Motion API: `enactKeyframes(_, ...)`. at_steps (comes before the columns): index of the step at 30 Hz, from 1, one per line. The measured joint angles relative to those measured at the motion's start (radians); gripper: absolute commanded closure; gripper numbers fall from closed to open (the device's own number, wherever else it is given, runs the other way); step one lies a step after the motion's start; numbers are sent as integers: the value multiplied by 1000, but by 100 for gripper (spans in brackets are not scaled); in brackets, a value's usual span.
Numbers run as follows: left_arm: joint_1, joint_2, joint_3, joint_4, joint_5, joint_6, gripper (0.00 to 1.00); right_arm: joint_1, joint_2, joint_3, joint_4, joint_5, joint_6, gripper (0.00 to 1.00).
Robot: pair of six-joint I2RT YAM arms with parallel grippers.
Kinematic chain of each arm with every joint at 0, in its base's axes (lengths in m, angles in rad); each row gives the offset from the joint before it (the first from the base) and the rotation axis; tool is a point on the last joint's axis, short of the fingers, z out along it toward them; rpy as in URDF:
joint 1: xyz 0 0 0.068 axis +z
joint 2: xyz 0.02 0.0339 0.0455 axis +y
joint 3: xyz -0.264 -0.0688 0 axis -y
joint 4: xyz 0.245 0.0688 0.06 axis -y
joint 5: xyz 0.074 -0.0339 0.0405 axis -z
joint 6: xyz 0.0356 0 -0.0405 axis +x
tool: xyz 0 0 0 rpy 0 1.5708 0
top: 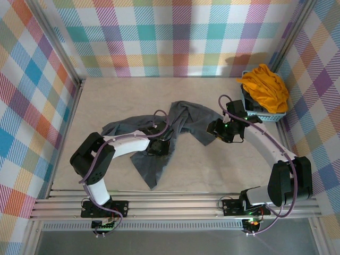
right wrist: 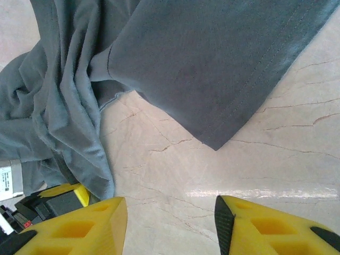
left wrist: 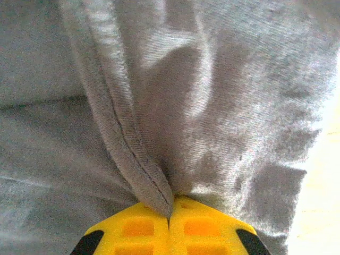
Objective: Fold and stack the t-shirts
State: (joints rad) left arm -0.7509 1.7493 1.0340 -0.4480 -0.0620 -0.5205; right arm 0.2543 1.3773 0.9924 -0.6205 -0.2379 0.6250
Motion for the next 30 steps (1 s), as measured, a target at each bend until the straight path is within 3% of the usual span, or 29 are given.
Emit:
enactKeyframes(6,-12,-106,83,-103,-6,-13,100,30,0,-15,26,-17,20,54)
enactKeyframes(14,-5,-170,503,-200,52,-19,100,52,-19,-126,116,-72,109,54)
enactKeyframes(18,31,-108,770,-251,125,-40,100,66,-26,-182,182,-108,175,54)
enactKeyframes(24,141,116,1226,-307,239,-90,100,108,-25,-206,278,-123,271,54)
enactKeyframes(30,257,245,1513,-297,367,-223,100,131,29,-197,359,-140,337,53)
